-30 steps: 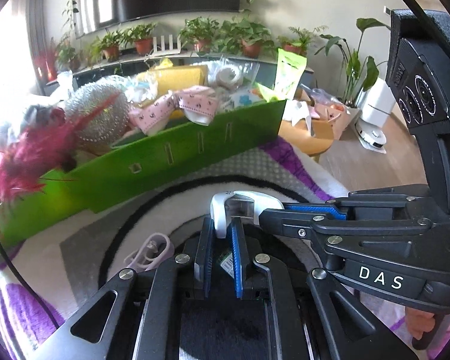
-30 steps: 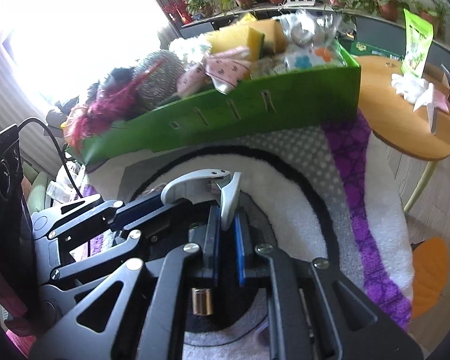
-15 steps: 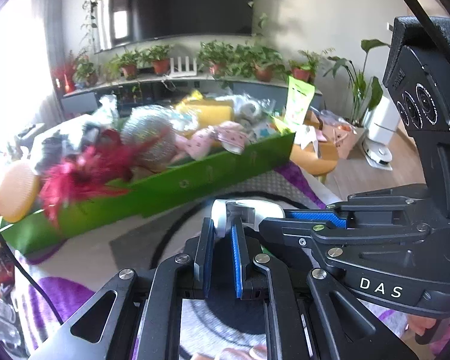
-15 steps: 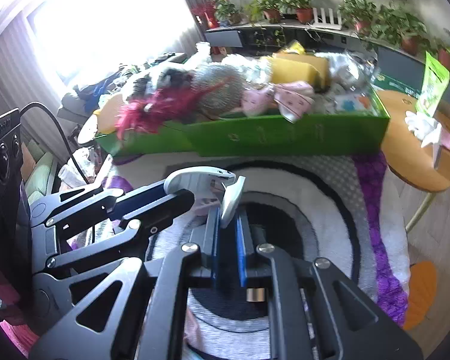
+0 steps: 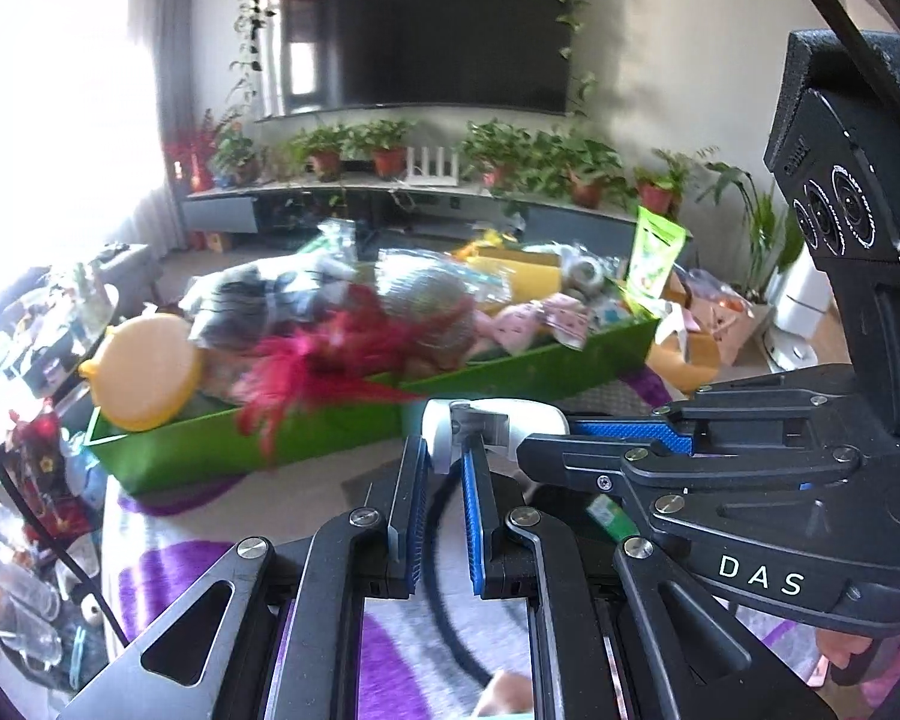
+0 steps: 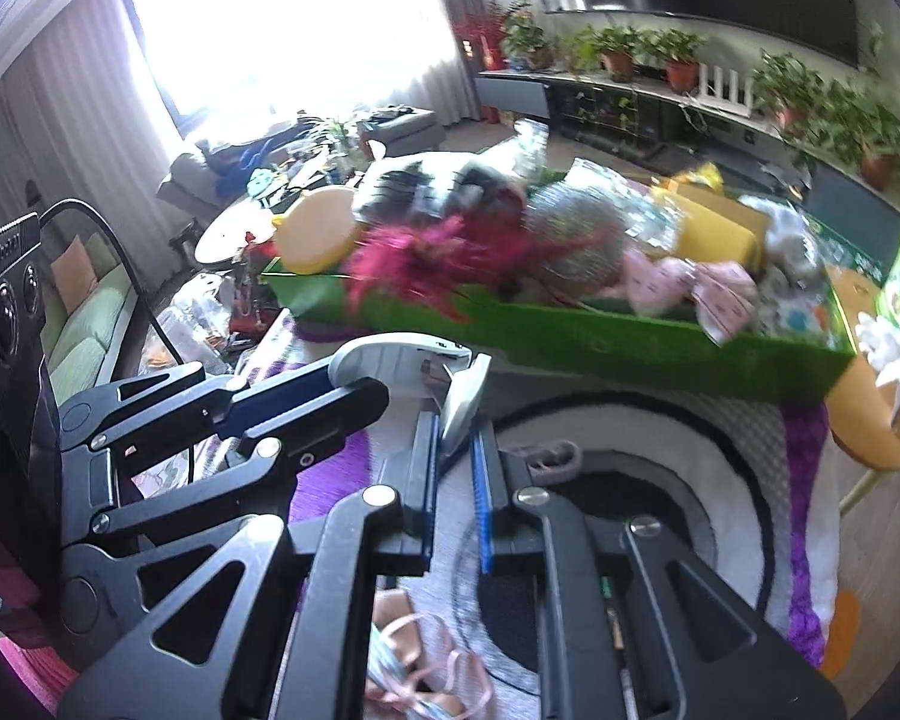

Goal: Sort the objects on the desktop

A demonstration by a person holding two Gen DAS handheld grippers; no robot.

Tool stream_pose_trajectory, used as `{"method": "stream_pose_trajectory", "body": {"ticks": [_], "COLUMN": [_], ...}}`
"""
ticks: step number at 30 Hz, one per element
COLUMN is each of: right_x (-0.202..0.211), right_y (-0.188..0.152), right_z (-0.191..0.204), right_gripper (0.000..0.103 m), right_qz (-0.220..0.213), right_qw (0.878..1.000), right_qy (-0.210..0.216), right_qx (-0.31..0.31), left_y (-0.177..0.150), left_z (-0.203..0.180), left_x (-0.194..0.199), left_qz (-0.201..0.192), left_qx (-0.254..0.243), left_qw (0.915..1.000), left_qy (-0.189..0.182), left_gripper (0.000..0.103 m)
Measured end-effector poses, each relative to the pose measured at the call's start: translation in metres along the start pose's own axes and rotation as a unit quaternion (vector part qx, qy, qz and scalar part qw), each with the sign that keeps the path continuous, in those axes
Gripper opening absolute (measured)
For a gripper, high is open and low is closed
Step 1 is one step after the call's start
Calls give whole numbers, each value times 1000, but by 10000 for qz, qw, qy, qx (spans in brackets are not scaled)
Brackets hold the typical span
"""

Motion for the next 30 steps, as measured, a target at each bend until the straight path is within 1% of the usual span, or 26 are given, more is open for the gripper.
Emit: {"method": "stream_pose_trajectory", "body": {"ticks": [9,15,21,30], "right_x": [-6,-6,-10,-24], "right_y": [25,42,58,89], "right_z": [40,60,75,92], "right_gripper": [12,12,12,13], "right_qz": [-78,-178,-221,-199], "right_qw": [9992,9979,9966,9952], "right_qy": [131,183,274,383], "right_qx": [365,598,740,883], "left_y": [6,13,23,39], "left_z": [37,55,73,100], "left_x": [20,31,38,37], "left_qz": [-237,-373,-449,-505], "left_qx": [243,312,337,433], "left_qw": [9992,9982,9972,9961], "left_qy": [200,348,501,586], "left_gripper": [10,10,10,10]}}
Point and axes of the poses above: each gripper's, at about its wrist camera, not at the fingertips, and x roughly against the way its jaws point, z to its left, y to its top, the point moved 1 cm from there along -x, roughly the way its jaws point, and after that the axes turned 1 degree about z, right-handed, at the moved point
